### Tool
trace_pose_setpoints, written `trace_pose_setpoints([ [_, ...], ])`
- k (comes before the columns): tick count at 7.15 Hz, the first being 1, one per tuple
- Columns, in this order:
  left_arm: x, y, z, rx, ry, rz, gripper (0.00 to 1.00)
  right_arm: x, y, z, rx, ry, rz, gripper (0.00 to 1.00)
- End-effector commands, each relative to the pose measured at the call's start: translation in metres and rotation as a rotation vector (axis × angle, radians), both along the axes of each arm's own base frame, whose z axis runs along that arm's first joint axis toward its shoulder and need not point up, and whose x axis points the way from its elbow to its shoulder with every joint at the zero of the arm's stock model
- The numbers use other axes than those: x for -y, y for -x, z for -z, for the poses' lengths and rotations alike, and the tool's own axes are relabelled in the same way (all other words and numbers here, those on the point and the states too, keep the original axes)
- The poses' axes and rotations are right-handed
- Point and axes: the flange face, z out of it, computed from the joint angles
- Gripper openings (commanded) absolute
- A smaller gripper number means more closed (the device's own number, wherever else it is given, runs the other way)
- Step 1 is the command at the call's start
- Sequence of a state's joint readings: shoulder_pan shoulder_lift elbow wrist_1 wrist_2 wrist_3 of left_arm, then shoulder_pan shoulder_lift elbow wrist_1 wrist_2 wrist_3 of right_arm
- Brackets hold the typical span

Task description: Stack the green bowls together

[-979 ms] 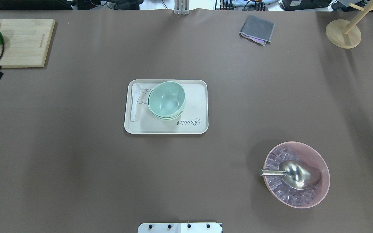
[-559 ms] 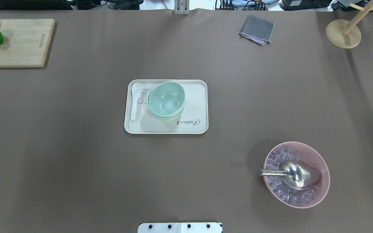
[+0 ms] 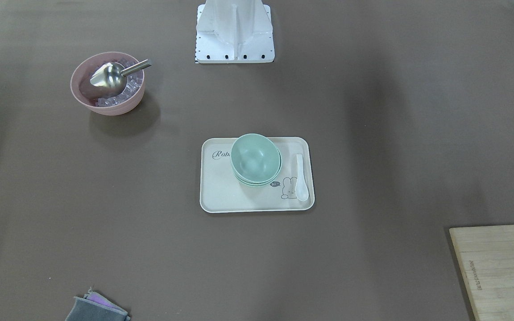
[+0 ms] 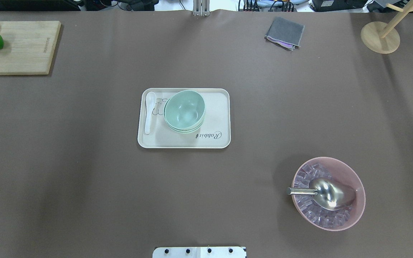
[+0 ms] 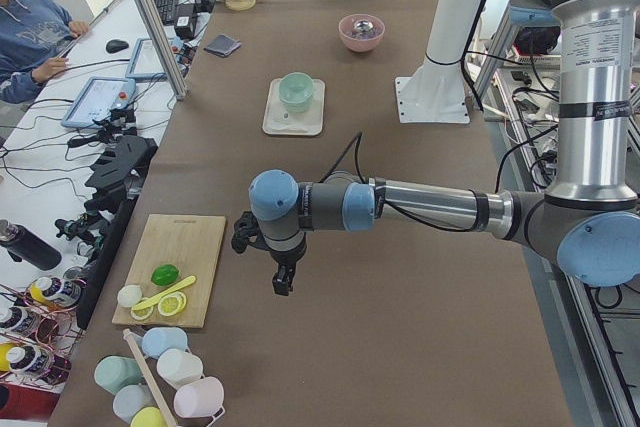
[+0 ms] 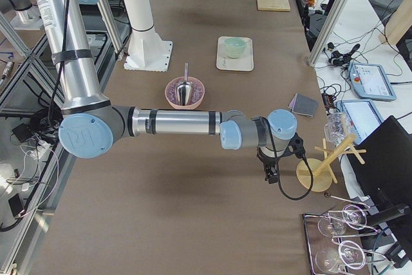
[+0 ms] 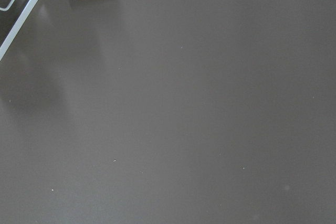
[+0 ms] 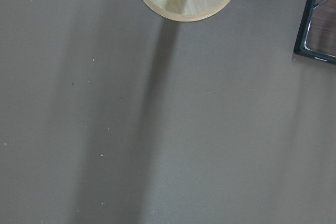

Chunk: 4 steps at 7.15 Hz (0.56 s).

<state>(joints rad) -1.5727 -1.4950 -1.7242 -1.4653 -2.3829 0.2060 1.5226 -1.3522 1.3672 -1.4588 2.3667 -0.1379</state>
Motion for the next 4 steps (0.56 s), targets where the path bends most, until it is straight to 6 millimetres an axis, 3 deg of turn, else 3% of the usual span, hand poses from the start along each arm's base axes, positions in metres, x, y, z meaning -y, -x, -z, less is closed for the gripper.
trace_pose_setpoints([
  [1, -0.0021, 0.0041, -0.0129, -0.008, 0.023, 0.026, 0.98, -0.008, 0.0004, -0.0092, 0.003, 0.013, 0.001, 1.0],
  [4, 0.001, 0.004, -0.0091, -0.011, 0.059, 0.068, 0.98, -0.0087, 0.0004, -0.0088, 0.003, 0.014, 0.001, 1.0],
])
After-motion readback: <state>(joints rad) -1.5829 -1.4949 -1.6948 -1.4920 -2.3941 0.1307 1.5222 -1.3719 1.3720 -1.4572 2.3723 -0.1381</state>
